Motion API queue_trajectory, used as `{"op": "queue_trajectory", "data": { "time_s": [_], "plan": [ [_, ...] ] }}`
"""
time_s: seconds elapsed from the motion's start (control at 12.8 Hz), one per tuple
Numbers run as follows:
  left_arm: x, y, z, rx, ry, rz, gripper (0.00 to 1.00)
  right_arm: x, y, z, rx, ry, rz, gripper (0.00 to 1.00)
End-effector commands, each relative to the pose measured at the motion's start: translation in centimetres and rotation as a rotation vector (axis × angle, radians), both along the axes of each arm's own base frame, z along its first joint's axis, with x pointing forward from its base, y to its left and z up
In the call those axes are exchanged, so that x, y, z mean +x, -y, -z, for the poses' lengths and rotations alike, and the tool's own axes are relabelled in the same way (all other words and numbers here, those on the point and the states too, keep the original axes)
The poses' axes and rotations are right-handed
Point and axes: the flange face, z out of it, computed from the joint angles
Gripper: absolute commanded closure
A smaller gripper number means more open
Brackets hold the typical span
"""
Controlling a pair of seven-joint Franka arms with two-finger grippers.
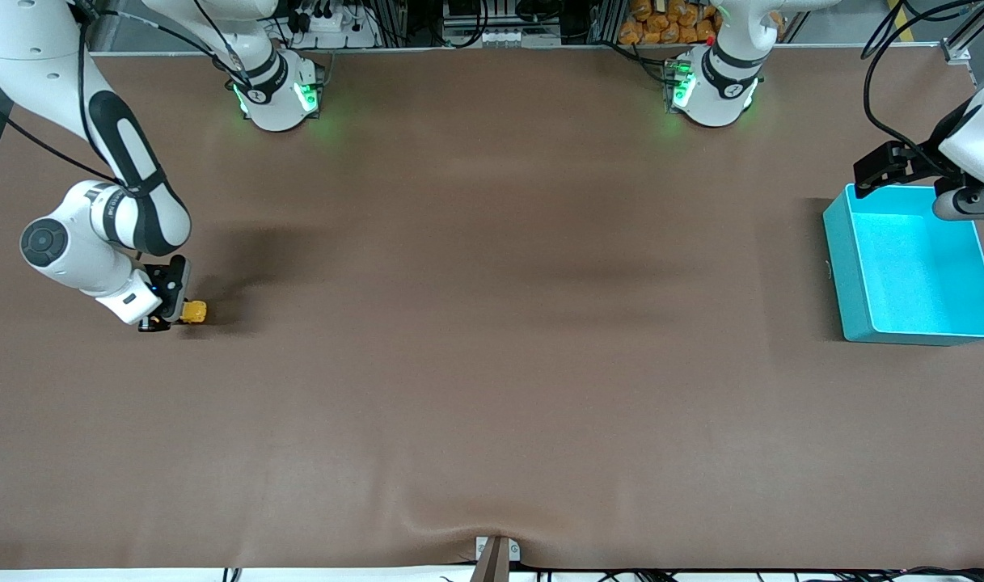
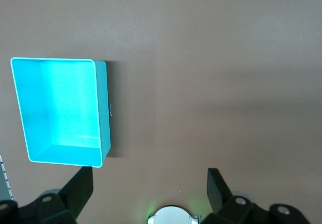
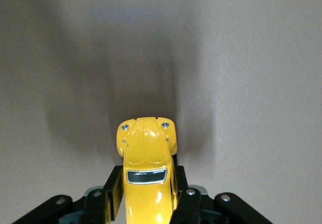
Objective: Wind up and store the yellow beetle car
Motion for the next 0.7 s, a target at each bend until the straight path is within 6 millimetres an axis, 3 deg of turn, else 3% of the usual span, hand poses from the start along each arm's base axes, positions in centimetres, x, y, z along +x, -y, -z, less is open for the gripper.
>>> {"op": "queue_trajectory", "data": {
  "time_s": [0.0, 0.62],
  "plan": [
    [0.1, 0.0, -0.3, 0.013, 0.014, -0.003, 0.0, -0.5, 1.7, 5.1, 0.003, -0.056, -0.005, 0.69],
    [0.0, -0.1, -0.6, 0.013, 0.018, -0.006, 0.0, -0.7, 6.1, 6.2, 0.005, -0.063, -0.035, 0.69]
  ]
}}
